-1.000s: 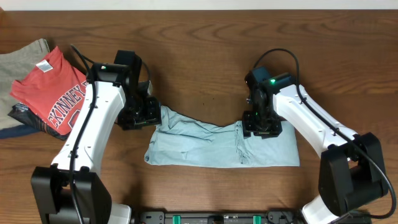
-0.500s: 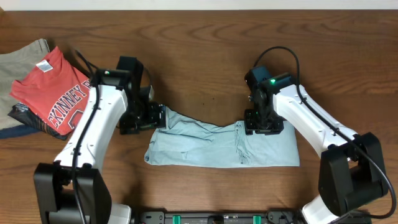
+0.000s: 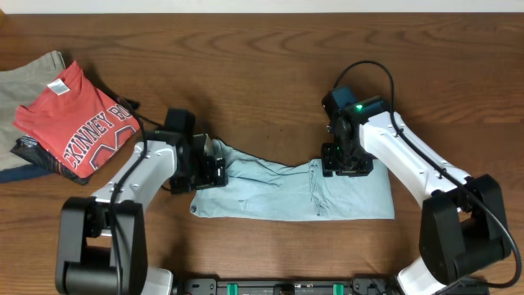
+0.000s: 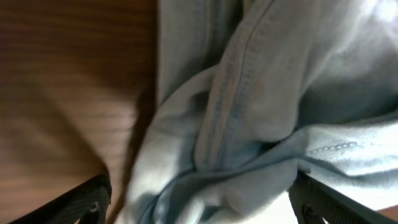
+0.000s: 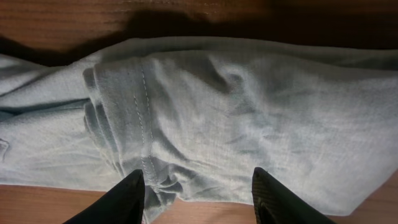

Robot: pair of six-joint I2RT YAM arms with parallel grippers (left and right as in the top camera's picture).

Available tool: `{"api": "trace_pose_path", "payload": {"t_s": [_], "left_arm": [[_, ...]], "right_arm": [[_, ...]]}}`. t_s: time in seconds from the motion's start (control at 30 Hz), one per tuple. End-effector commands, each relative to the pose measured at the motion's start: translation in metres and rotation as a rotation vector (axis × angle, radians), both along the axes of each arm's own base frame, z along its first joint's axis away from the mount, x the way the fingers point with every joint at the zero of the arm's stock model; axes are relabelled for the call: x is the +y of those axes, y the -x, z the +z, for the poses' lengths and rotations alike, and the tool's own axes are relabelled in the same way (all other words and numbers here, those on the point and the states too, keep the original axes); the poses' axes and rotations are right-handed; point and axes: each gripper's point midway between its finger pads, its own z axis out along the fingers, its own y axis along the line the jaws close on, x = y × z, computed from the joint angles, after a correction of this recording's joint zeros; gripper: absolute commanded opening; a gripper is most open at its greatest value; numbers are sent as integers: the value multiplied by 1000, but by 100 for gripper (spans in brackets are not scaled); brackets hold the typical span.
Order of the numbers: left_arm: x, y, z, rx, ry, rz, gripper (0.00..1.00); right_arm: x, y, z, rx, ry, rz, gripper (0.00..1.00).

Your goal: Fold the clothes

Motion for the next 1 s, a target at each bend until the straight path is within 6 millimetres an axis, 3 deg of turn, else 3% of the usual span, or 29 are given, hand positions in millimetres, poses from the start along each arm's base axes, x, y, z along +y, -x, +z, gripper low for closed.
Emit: {"api": "trace_pose_path", "payload": {"t_s": [0.0,0.03,0.1,0.17,0.2,0.27,0.4,0.53,0.83,0.97], "left_arm": [[-14,7,-9,17,96,-13,89],[-16,7,-11,18,105,-13,85],[-16,8,-13,26,108,-13,63],[-16,8,-14,30,108,-13,32],[-17,7,-14,26,108,-13,21],[-17,5,-13,17,109,-13,9],[-12,-8,-7,-4,102,24,6],[18,-32,7,-11,19,190,6],[110,-78,81,-86,-187,399,6],[112,-81,112,-82,-196,400,6]], "right_arm": [[2,2,2,-10,7,13,53],[2,2,2,-10,7,13,53],[2,2,2,-9,7,13,53],[2,2,2,-9,7,13,53],[2,2,2,-9,8,13,53],[1,2,2,-10,11,13,50],[-16,-1,3,-15,72,-7,42],[-50,-6,11,-5,143,-79,39],[-120,-12,28,3,157,-197,41],[-138,-10,28,15,155,-245,41]]}}
